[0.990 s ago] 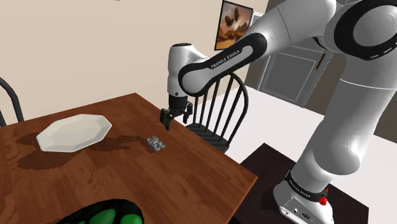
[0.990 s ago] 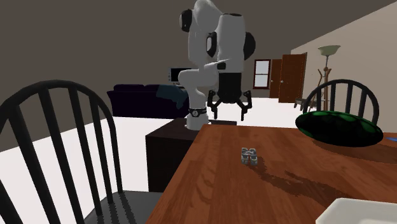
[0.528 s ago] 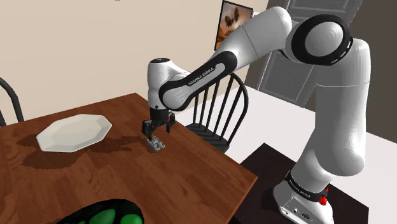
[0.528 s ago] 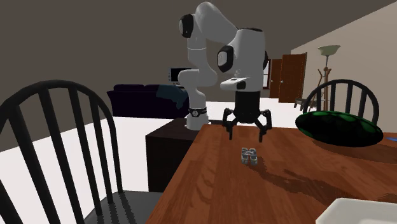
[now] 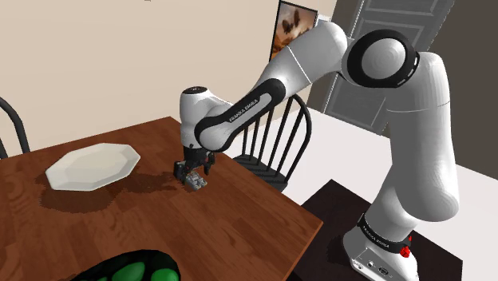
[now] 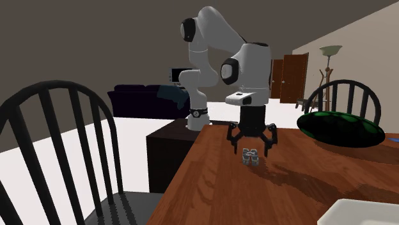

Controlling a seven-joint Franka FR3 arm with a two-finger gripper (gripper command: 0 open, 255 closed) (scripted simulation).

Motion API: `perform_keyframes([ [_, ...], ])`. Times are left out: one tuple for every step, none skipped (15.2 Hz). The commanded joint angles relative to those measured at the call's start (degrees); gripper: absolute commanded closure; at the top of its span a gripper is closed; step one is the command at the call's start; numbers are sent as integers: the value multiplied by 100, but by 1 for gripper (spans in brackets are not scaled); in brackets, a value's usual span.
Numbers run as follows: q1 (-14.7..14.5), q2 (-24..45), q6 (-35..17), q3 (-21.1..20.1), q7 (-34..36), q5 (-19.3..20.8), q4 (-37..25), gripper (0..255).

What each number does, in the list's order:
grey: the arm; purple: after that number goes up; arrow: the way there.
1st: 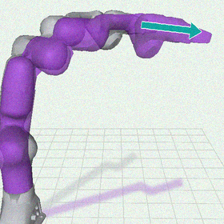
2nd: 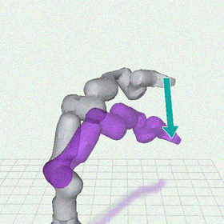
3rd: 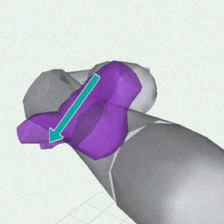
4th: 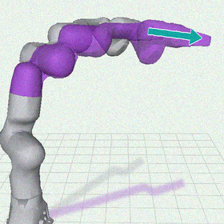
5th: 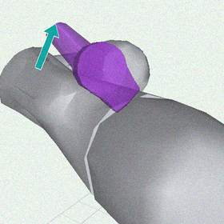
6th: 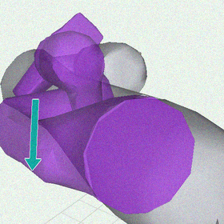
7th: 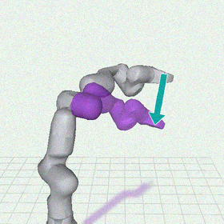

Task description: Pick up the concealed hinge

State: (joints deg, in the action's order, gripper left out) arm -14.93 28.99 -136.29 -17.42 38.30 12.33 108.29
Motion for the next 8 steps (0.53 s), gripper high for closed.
perform_keyframes([
  [-22, 96, -100, 28, 29, 41, 5, 0],
  [-22, 96, -101, 28, 29, 41, 6, 0],
  [-24, 103, -98, 29, 30, 43, -4, 255],
  [-25, 112, -93, 30, 28, 44, -17, 255],
  [-23, 112, -94, 31, 26, 43, -17, 255],
  [-24, 115, -93, 31, 26, 44, -20, 255],
  [-24, 114, -94, 31, 27, 44, -19, 255],
  [-24, 113, -96, 31, 28, 44, -15, 255],
])
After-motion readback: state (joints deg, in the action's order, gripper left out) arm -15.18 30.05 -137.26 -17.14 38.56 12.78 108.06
